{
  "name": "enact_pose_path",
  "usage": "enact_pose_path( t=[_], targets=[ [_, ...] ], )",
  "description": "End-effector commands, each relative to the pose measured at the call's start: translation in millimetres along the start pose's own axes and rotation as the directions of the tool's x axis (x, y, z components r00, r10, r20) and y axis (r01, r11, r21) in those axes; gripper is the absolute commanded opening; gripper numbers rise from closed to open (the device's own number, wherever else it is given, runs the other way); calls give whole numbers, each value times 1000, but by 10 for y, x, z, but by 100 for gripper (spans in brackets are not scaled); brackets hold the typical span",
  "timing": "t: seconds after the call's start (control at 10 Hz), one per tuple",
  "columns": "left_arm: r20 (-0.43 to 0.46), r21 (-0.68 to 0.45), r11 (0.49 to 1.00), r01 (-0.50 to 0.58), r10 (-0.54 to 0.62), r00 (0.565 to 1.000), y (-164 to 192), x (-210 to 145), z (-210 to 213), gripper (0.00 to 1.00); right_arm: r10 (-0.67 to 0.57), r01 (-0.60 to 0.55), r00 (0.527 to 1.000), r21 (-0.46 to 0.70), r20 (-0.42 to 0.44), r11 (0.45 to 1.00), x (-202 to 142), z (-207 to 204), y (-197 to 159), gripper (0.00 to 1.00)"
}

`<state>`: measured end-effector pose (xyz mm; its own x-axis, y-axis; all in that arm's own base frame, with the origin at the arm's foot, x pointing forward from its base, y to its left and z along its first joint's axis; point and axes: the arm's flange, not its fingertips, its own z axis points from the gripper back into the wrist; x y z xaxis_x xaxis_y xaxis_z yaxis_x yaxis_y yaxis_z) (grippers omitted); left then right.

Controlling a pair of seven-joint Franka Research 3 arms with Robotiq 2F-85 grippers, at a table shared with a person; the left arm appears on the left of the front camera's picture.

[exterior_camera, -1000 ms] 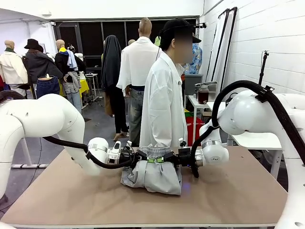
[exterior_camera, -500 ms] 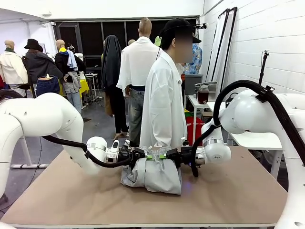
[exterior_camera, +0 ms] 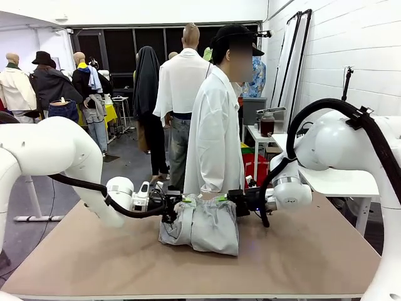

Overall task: Fold the training pants.
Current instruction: Fold the Training pants in half.

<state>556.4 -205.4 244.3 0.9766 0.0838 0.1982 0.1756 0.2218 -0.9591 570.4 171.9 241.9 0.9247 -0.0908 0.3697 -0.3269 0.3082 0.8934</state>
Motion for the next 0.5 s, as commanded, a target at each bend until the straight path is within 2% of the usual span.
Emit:
enact_pose_path(
  t=[0.0, 0.2, 0.4],
  targets=[
    [99, 53, 998, 21, -26, 995, -205, -158, 381, 100, -19, 18, 1000, -78, -9, 997, 16, 195, 181, 100],
    [151, 111, 993, 51, -67, 986, -474, -271, 682, 100, 3, -3, 1000, -168, 0, 986, 53, 463, 416, 100],
    [163, 142, 986, 85, -108, 981, -681, -345, 825, 100, 16, -15, 1000, -271, 0, 963, 127, 576, 569, 100]
  ],
)
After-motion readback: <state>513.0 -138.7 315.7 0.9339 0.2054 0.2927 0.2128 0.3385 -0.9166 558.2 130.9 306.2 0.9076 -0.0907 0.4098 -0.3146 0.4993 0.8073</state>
